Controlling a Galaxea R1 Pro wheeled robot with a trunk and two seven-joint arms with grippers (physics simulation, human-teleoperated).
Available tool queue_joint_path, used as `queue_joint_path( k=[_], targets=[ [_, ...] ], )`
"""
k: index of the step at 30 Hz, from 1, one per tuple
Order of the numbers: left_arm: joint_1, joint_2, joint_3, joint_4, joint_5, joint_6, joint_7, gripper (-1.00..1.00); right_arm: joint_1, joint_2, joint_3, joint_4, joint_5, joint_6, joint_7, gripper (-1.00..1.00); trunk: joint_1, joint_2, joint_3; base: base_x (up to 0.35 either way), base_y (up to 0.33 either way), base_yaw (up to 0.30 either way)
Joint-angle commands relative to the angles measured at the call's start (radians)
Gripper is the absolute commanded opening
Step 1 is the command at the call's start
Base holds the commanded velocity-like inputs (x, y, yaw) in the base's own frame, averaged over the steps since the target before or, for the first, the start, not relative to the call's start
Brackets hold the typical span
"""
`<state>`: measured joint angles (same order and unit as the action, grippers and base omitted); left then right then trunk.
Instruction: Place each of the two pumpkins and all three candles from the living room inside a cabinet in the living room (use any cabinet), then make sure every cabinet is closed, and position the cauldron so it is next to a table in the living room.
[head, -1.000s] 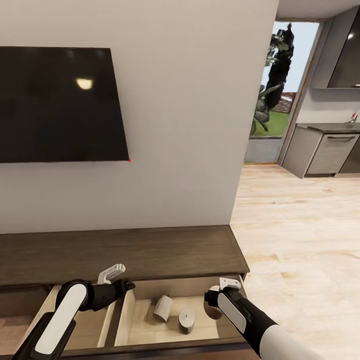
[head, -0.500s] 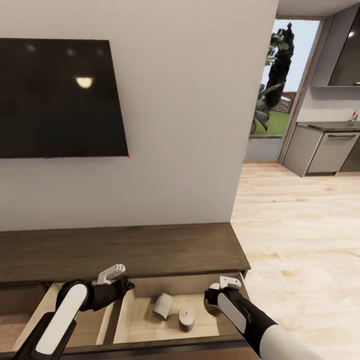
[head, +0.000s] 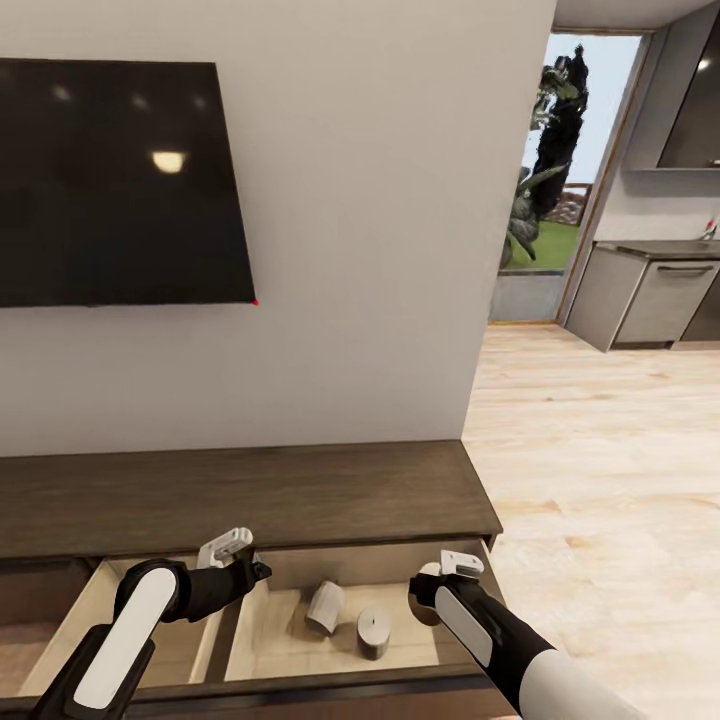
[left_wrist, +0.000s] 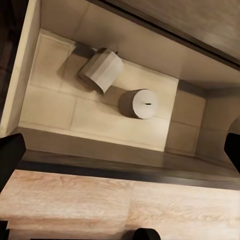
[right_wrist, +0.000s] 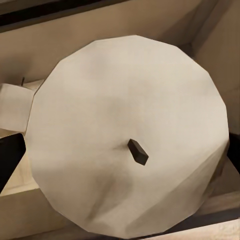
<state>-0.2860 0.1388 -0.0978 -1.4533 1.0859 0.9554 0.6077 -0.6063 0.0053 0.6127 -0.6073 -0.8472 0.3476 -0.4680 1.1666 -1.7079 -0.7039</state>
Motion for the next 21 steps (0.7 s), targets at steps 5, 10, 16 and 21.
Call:
queue_joint_path(
  k=[5, 10, 16, 21],
  targets=[
    [0.0, 0.002, -0.001, -0.001, 0.009, 0.0, 0.01, 1.0, -0.001, -0.001, -0.003, -0.001, -0.009, -0.001, -0.008, -1.0, 0.019, -0.036, -0.017, 0.0, 0.0, 0.0],
    [-0.001, 0.002, 0.0, -0.001, 0.009, 0.0, 0.01, 1.0, -0.001, -0.001, -0.005, 0.0, -0.013, -0.025, -0.009, -1.0, 0.038, -0.071, -0.032, 0.0, 0.0, 0.0],
    [0.0, 0.002, 0.0, -0.001, 0.009, 0.0, 0.01, 1.0, -0.001, -0.001, -0.007, 0.001, -0.015, -0.036, -0.012, -1.0, 0.061, -0.113, -0.051, 0.0, 0.0, 0.0],
    [-0.001, 0.002, 0.0, -0.001, 0.009, 0.0, 0.011, 1.0, -0.001, -0.001, -0.008, 0.001, -0.016, -0.038, -0.015, -1.0, 0.081, -0.148, -0.067, 0.0, 0.0, 0.0]
  ],
)
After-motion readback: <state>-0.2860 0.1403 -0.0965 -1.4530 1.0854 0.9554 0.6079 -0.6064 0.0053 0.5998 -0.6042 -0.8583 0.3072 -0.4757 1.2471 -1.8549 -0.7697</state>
